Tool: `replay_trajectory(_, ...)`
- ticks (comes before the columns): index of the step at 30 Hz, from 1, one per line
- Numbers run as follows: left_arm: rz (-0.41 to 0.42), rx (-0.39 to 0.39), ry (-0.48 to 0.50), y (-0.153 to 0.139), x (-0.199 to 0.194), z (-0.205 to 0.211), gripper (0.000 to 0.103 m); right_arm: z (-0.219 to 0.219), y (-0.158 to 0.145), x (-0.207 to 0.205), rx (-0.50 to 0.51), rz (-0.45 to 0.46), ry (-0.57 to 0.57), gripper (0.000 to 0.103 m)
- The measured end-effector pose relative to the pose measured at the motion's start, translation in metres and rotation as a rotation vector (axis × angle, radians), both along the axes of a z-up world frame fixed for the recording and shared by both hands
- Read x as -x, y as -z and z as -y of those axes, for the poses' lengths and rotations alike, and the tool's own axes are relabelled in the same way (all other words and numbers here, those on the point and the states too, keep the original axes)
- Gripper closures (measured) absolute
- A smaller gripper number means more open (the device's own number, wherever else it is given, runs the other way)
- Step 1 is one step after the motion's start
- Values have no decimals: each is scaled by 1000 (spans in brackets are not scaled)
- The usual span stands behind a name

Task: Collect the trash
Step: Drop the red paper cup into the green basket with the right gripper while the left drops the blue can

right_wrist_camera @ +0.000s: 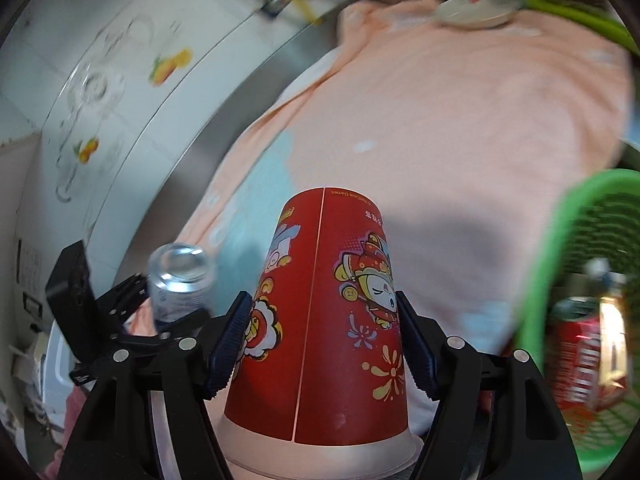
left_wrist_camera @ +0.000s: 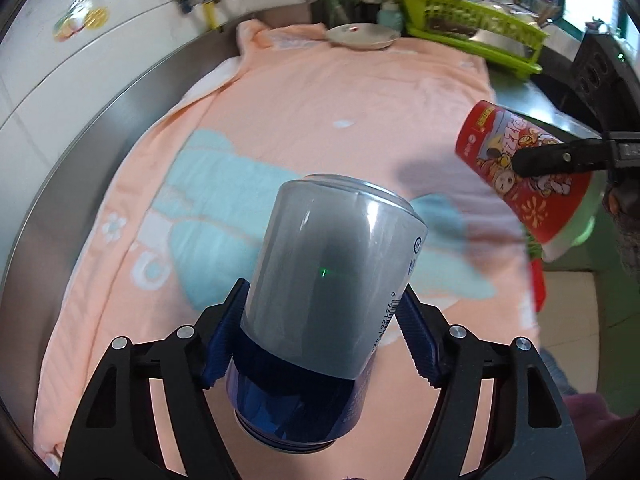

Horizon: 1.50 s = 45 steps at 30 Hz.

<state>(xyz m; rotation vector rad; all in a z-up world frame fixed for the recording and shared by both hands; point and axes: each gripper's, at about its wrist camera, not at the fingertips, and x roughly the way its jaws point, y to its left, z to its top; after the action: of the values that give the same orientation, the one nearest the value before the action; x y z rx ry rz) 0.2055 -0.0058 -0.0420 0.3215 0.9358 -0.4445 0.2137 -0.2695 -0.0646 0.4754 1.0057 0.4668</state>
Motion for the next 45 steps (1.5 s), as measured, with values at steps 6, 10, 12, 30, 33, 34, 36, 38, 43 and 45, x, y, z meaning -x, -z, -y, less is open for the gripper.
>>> replay_trajectory(6,-1,33,90,-6,8,65,34,101,12,17,167,-17,164,35)
replay_trajectory(10,-21,60,146,-6,10,113,35,162,36,22,267,-71,253,35)
replay_trajectory(12,-30,71,174,-4,11,138,35,183,51,26,305,-97,288,35)
replay_trajectory(30,-117,73,313,26,-7,286,39,223,102,18,393,-154,356,28)
replay_trajectory(33,-133,80,319,31,-12,298,40,224,97,19,385,-135,362,28)
replay_trajectory(34,-137,79,320,33,-13,301,40,224,95,21,383,-126,363,28)
replay_trajectory(36,-141,69,327,36,-16,310,40,226,88,29,380,-104,371,28)
replay_trajectory(38,-153,65,326,40,-19,318,40,228,81,37,365,-84,375,27)
replay_trajectory(43,-184,42,323,54,-28,346,40,236,59,62,324,-30,400,26)
replay_trajectory(45,-202,38,327,59,-29,355,40,241,53,72,309,-16,410,26)
